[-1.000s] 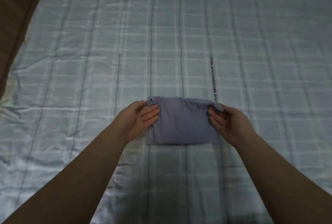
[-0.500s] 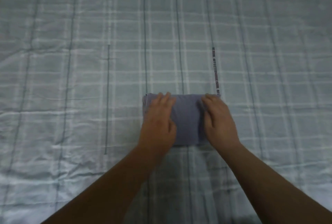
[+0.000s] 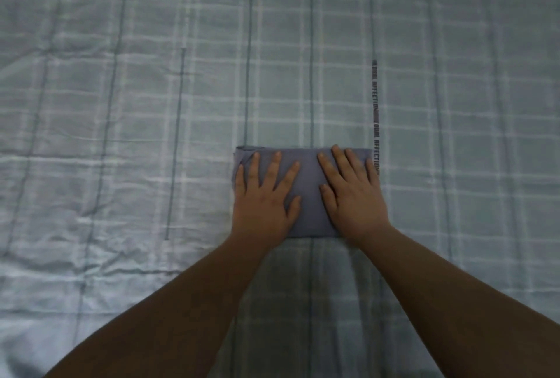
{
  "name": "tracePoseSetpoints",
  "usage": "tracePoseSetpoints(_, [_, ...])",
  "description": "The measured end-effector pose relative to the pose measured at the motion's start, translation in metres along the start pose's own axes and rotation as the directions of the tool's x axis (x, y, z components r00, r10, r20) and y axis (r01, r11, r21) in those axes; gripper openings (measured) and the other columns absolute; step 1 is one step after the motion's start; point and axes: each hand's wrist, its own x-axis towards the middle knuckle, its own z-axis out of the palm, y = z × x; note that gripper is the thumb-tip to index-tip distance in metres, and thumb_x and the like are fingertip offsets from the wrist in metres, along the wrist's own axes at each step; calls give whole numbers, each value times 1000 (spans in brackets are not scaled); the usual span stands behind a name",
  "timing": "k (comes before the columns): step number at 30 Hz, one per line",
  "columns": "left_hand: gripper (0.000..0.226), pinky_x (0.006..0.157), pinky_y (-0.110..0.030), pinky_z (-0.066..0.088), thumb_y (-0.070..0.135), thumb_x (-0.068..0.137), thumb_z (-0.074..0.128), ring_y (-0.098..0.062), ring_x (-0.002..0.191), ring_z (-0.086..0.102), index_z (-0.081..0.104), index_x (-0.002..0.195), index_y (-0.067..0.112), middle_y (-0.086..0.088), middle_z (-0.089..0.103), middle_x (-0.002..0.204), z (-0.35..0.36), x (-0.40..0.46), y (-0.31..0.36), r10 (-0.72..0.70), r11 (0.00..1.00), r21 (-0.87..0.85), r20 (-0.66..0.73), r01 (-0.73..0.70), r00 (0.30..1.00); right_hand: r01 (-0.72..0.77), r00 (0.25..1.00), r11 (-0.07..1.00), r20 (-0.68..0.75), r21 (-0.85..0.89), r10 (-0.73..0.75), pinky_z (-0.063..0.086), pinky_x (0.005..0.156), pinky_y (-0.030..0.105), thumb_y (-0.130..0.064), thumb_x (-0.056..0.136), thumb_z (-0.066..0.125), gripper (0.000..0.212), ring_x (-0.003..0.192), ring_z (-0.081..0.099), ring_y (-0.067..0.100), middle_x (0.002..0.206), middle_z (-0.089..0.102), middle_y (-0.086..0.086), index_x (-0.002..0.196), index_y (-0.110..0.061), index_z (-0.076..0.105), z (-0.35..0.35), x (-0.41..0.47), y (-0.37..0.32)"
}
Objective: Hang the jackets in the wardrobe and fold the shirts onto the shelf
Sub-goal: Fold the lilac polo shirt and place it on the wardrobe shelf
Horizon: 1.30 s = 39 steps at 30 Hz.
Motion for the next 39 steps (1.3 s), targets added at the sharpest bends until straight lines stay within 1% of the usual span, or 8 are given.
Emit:
tracePoseSetpoints(5, [49,117,-50,22,35,95,42,-38,139,36,53,138,15,-12,48,146,-26,10,-15,7,948,-317,15,-2,1000,-49,968,882,-195,469,158,29,116,39,-19,92,48,43,131,44,23,143,51,10,134,-11,56,-25,-4,5])
tracePoseSetpoints(9, [37,99,-31,37,7,84,59,-31,112,53,59,121,5,-15,60,120,-56,-4,-27,-474,763,-549,-120,340,872,-386,788,504,-8,772,615,43,83,17,-7,90,55,22,89,56,4,99,59,-6,110,-16,55,-52,-25,7])
tracePoseSetpoints(12, [42,76,-26,38,24,89,66,-28,100,57,51,123,5,-11,58,108,-67,-7,-21,-698,407,-593,288,694,655,-631,694,398,256,666,673,40,79,29,-25,93,58,28,90,56,20,97,58,1,118,-15,52,-43,-27,16])
tracePoseSetpoints(14, [45,57,-23,34,38,91,63,-27,96,59,52,117,3,-5,54,96,-65,0,-16,-664,374,-503,442,779,604,-684,673,397,317,612,669,40,77,31,-35,92,58,30,89,57,25,96,61,5,111,-13,55,-34,-22,23])
tracePoseSetpoints(20, [69,80,-28,43,51,89,63,-34,112,59,52,128,-5,-19,60,123,-54,22,-20,-607,409,-482,491,775,625,-674,706,414,367,612,606,43,80,32,-42,94,58,43,99,61,32,102,63,12,113,-4,62,-36,-7,28])
tracePoseSetpoints(27, [48,75,-31,56,30,89,71,-22,93,68,58,126,1,-9,69,110,-64,5,-32,-403,-55,-716,654,696,641,-541,763,178,392,822,513,54,91,53,-36,88,65,15,95,69,28,99,74,7,82,-23,69,-48,-18,27])
tracePoseSetpoints(35, [80,101,-48,49,47,72,81,-28,111,67,55,134,4,-11,70,120,-159,-51,-19,-275,-182,-810,587,558,761,-434,860,40,400,900,317,56,86,41,-20,100,55,19,101,68,24,115,71,10,115,-15,66,-146,-63,11])
tracePoseSetpoints(39, [56,102,-50,47,37,87,68,-30,117,63,55,133,9,-14,66,126,-256,-104,-23,-311,-191,-888,459,418,832,-410,906,-40,412,911,99,56,80,42,-25,100,53,27,105,68,25,117,72,3,124,-19,64,-218,-90,-20])
